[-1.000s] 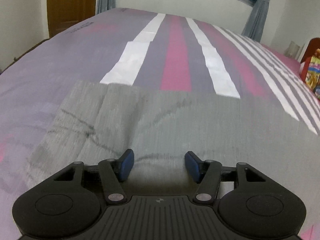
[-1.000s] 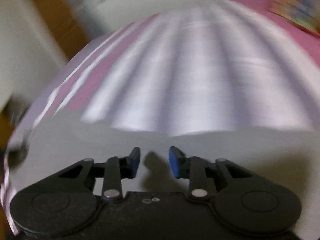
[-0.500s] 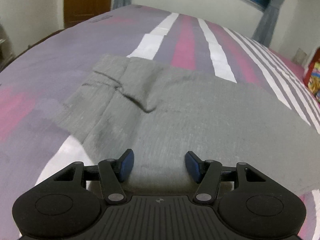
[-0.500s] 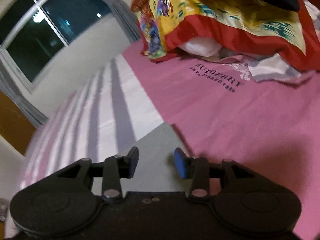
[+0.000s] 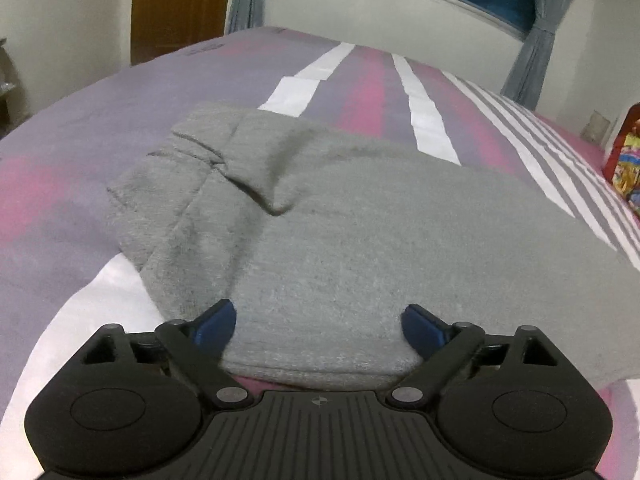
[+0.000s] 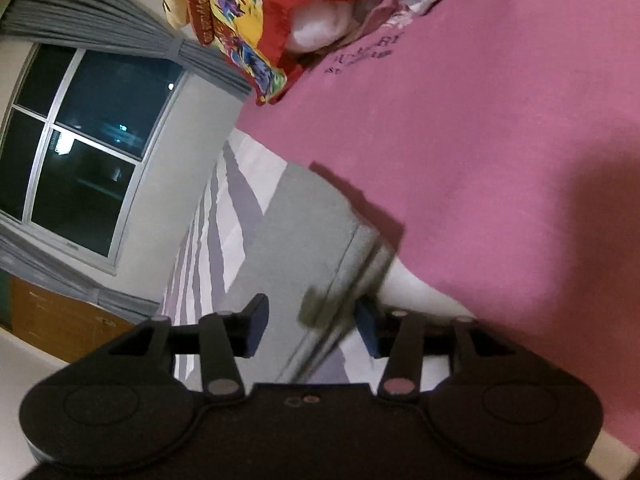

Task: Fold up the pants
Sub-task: 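Grasp the folded edge with the right gripper while the left gripper pushes the fold flat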

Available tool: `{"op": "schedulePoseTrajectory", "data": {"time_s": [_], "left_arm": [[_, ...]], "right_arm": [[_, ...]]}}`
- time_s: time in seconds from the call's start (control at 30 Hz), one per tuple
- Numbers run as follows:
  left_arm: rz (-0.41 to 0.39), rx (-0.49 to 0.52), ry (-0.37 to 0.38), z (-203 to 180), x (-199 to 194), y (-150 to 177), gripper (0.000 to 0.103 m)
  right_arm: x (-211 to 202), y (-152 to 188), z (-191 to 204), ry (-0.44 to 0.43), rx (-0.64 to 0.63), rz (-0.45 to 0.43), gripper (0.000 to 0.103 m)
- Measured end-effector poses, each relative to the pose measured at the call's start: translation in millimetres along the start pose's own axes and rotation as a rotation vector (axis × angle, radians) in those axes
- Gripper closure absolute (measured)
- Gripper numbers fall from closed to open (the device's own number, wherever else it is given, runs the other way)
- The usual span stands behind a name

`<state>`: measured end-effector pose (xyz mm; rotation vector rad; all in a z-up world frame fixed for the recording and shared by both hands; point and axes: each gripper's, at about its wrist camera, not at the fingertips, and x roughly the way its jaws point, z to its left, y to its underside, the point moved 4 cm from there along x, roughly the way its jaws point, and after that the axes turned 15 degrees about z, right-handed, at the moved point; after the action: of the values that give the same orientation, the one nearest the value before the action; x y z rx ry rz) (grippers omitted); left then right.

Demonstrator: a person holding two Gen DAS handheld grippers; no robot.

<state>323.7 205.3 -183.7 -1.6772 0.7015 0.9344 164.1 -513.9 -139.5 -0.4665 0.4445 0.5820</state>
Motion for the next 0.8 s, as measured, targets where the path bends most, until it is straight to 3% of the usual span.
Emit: {"op": "schedulePoseTrajectory", "data": {"time_s": [0.07,0.1,0.23,0.3,0.37,0.43,0.57,0.73,0.8], "left_arm": [[0.002,-0.015,-0.002,0,-1,-1,0.012],[0.006,-0.011,-0.010,-2,0,-1,0.012],[0.011,-0.007,-0.020,-3,-1,-1,0.012],[0.013,-0.001,-0.027,-4,0,-1,0.012],[0.021,0.004,-0.034,-5,1,-3,0.012],[0.031,0.007,-0.039,-5,2,-5,0.012],[0.029,0.018,-0.043,-4,-2,-6,0.012],[-0.093,-0.058,-0.052,21,-28,-1,0.012],[-0.074,-0.088,-0.136,36,-28,-1,0.012]], "right_arm": [[4,-7,14,0.039,-0.062,0.005,0.089],[1,-9,27,0.037,-0.110,-0.006,0.091],[-31,-10,69,-0.063,-0.255,-0.102,0.092],[-39,-9,65,-0.065,-0.266,-0.136,0.092],[-21,-15,34,0.019,-0.195,-0.091,0.092],[10,-15,-2,0.152,-0.067,0.042,0.093],[7,-8,-3,0.127,-0.070,-0.008,0.092],[5,-5,-3,0.115,-0.085,0.004,0.092],[4,-4,-5,0.113,-0.088,0.009,0.092]]}}
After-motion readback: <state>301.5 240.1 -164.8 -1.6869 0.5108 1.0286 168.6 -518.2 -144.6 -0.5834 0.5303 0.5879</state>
